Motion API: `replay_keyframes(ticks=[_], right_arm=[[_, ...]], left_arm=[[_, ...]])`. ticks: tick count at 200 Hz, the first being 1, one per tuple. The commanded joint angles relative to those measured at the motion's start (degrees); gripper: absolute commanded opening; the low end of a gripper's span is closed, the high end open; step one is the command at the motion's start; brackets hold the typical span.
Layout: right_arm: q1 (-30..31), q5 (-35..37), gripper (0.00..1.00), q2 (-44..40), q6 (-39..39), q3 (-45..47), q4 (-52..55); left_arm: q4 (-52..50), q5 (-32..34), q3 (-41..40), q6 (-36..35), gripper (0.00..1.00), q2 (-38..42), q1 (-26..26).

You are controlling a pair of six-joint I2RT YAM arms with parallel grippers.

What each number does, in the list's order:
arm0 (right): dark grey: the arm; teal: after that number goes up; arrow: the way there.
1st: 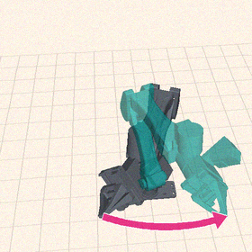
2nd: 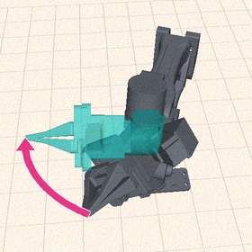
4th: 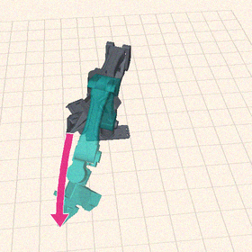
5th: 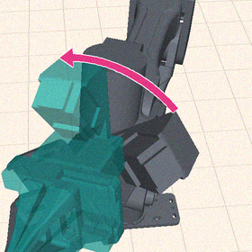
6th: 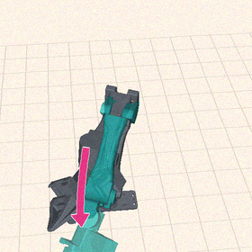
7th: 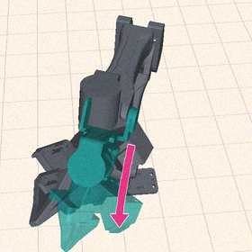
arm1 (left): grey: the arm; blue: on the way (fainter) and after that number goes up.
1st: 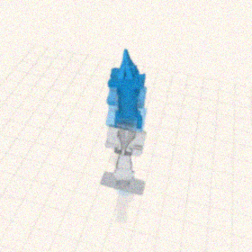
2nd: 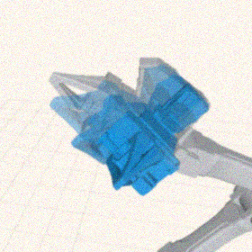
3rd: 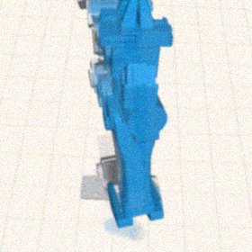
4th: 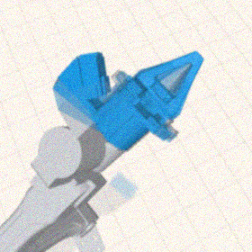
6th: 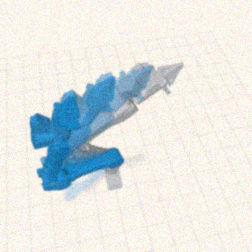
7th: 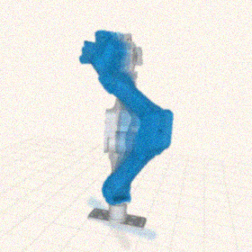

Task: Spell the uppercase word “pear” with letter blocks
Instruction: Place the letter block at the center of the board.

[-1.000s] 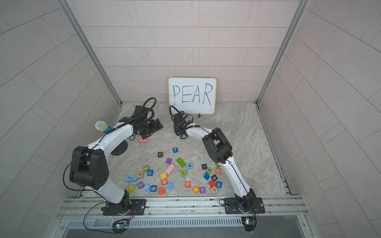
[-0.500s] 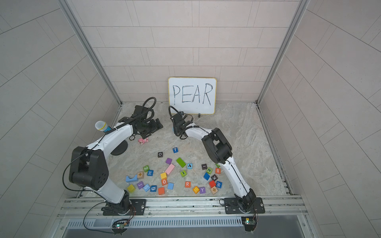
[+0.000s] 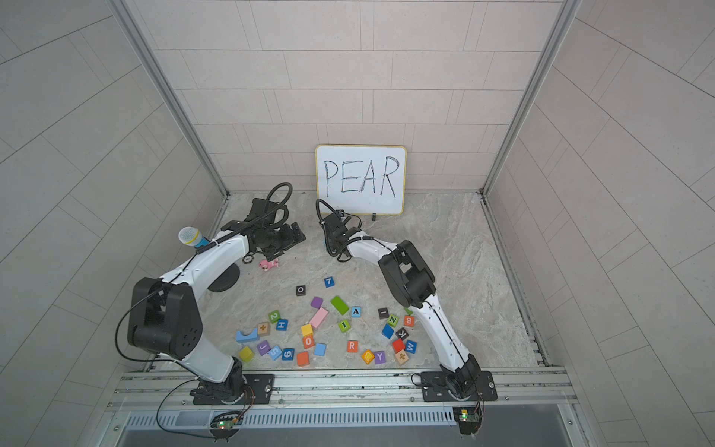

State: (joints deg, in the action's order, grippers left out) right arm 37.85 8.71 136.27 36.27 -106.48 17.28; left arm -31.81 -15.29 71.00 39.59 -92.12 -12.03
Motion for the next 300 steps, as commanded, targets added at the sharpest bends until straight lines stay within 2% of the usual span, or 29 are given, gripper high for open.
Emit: replay_keyframes(ticks=[1,112,206,248,300], right_arm=[[0.4,1.4,0.38,-1.9,0.9,0.1,1.5],[0.4,1.7,0.45,-3.4,0.9,0.5,2.0],[0.5,1.2,0.45,-10.6,0.9,3.7,1.5],[1.6,-2.7,0.45,-18.4,-1.2,9.1,6.1],[5.2,-3.1,0.45,-32.9,-3.8,26.3,7.9]], left_arm=[[-0.2,0.2,-0.7,-0.4,0.97,2.1,-0.1],[0.3,0.2,-1.2,-0.2,0.96,2.0,-0.2],[0.6,-0.2,-1.8,0.0,0.96,2.5,-0.2],[0.4,-0.8,-7.3,0.0,0.96,6.6,-1.6],[-0.9,-1.8,-14.9,-0.3,0.96,14.3,-5.4]])
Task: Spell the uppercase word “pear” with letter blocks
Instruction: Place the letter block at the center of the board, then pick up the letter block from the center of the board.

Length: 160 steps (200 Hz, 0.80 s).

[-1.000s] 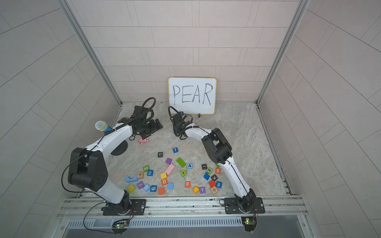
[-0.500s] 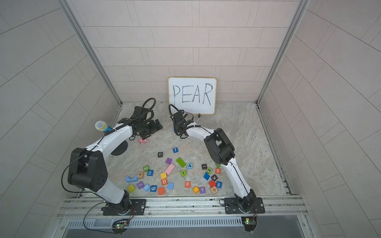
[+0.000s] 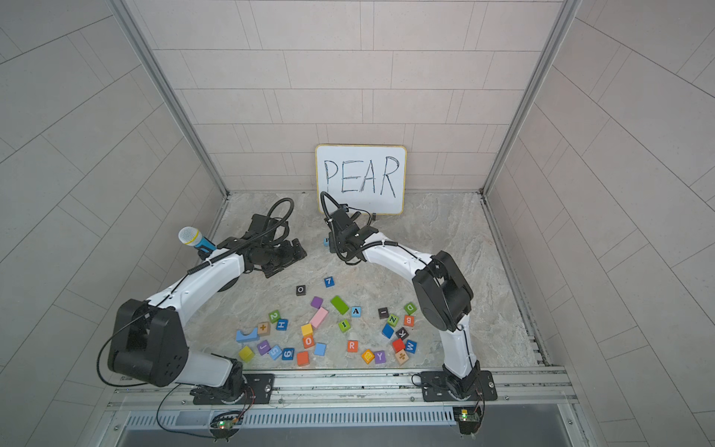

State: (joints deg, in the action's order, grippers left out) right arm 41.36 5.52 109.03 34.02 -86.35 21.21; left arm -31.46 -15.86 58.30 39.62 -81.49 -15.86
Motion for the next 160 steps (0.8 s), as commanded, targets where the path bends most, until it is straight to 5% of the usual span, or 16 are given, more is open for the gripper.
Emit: replay_keyframes(ticks=[1,88,160], right_arm=[[1.8,0.1,0.45,-5.9,-1.7,6.6,4.0],[2.9,1.1,0.45,-32.0,0.3,33.6,11.4],[3.2,-3.9,0.45,-35.3,-1.7,41.6,15.0]], left_arm=[[-1.3,-1.2,-2.3,-0.3,0.96,3.8,-1.6],[-4.0,-2.9,-7.2,0.6,0.96,9.9,-12.5],[-3.0,-2.8,-7.5,-0.4,0.95,8.1,-15.2]])
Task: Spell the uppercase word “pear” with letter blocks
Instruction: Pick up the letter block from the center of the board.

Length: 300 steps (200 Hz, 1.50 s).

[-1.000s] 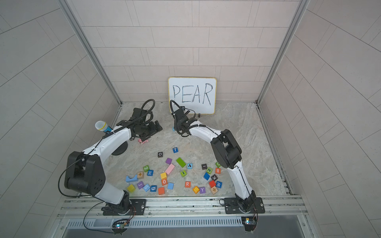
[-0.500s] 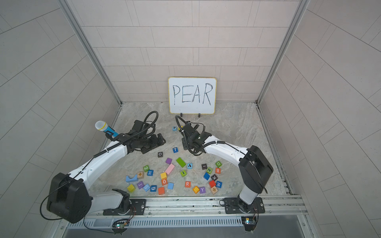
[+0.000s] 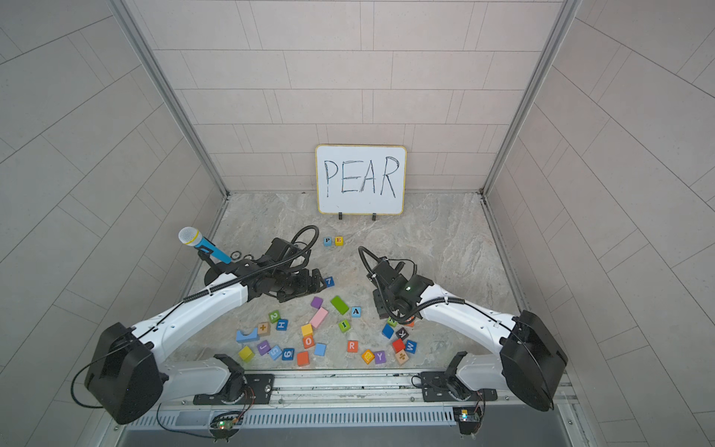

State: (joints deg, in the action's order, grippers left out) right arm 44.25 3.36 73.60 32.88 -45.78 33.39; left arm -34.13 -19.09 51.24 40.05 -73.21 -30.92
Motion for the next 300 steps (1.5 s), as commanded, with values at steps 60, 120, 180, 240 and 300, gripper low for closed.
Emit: replay_keyframes(ticks=[60,120,180,240,300], right_arm=[[0.7,-2.9,0.45,3.2,-2.8,1.9,3.0],[1.0,-4.4,0.45,7.5,-4.5,1.0,0.5],[1.3,-6.8,0.43,12.3,-5.7,-1.4,-1.7],[5.2,-7.8,0.41,15.4,-5.9,-3.8,-1.6],[8.0,-3.4,0.40,12.9,-6.1,-6.8,4.1]], left_arm=[[-0.8,1.1,-0.8,-1.8,0.96,-0.5,-0.1],[-0.9,2.1,-1.0,-2.4,0.96,-0.8,0.0],[-1.4,2.7,-0.2,-3.0,0.96,-1.4,0.0],[-1.5,3.6,0.2,-3.5,0.96,-2.2,0.1],[-1.5,4.0,0.4,-3.6,0.96,-1.8,0.1]])
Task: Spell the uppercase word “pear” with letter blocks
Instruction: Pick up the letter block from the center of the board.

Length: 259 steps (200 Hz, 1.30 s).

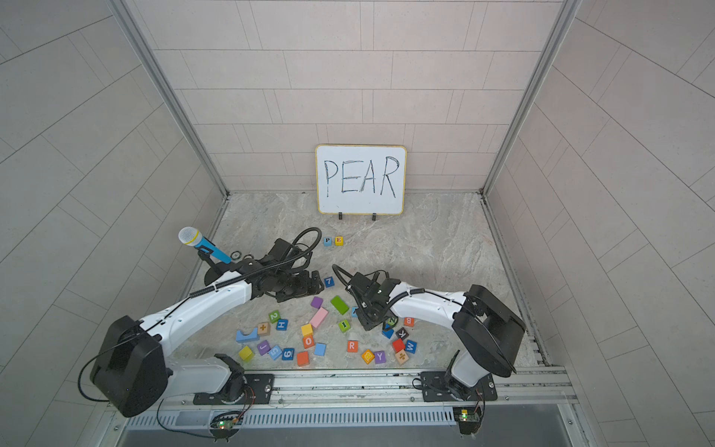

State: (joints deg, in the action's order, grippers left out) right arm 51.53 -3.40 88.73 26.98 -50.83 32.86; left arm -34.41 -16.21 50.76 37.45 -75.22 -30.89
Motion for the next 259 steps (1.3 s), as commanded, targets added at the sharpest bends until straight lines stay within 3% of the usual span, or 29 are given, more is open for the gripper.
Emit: replay_keyframes(ticks=[1,27,65,86,144,259], right_arm=[[0.8,3.4,0.40,-2.3,-0.1,-1.8,4.7],[1.8,2.4,0.40,-3.5,2.6,-2.2,3.4],[1.9,-2.4,0.40,-1.5,13.1,-1.4,-4.8],[2.1,-1.3,0.40,-0.3,15.4,-2.7,-5.4],[2.0,3.3,0.42,1.4,18.3,-5.0,-5.3],[2.0,3.0,0.42,7.2,18.4,-6.6,-5.6]], left_arm=[[-1.2,1.1,0.9,-1.0,0.96,0.3,0.1],[-1.4,1.3,0.8,-0.9,0.96,0.6,0.0],[-1.3,1.6,0.3,-0.6,0.96,1.1,0.4],[-1.4,1.8,0.0,-0.6,0.96,1.5,0.5],[-1.3,2.0,-0.4,-0.5,0.96,1.9,0.8],[-1.4,2.1,-0.5,-0.5,0.96,2.4,1.1]])
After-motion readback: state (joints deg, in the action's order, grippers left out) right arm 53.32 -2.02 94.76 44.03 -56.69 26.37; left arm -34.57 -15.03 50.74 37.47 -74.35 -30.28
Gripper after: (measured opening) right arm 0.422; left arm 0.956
